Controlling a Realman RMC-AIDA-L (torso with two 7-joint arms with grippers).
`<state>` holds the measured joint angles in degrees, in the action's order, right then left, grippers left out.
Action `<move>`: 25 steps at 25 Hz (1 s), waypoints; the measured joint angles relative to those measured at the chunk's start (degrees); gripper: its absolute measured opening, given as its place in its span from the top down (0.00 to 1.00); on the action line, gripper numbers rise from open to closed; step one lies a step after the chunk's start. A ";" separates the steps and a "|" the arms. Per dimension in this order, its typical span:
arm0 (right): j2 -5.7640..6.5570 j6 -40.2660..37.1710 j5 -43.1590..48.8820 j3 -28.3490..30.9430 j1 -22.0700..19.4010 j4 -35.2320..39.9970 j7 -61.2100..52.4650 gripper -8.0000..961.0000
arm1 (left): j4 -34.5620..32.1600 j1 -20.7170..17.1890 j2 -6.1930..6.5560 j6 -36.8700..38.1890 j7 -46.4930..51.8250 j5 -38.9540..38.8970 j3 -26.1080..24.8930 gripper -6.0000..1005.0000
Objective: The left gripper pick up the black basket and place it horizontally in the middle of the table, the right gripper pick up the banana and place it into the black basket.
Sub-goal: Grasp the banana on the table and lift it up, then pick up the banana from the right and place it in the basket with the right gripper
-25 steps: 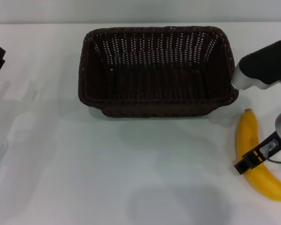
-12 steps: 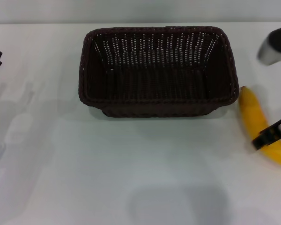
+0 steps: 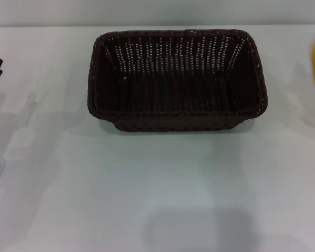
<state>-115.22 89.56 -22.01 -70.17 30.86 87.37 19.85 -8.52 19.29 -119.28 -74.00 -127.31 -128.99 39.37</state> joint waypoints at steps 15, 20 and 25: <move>-0.27 -23.04 -28.90 -11.83 8.04 -4.86 33.75 0.49 | 0.00 0.26 -0.03 1.87 -0.04 0.26 0.34 0.13; -0.41 -24.21 -29.94 -16.93 12.77 -14.68 37.14 0.49 | 0.00 0.81 -0.06 2.17 -0.04 0.10 0.35 0.13; -0.47 -25.16 -30.03 -16.59 12.01 -14.86 37.58 0.37 | 0.00 1.50 -0.07 3.34 -0.04 0.03 0.10 0.13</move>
<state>-115.69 64.40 -52.04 -86.75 42.87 72.51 57.42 -8.52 20.80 -119.35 -70.66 -127.36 -128.96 39.47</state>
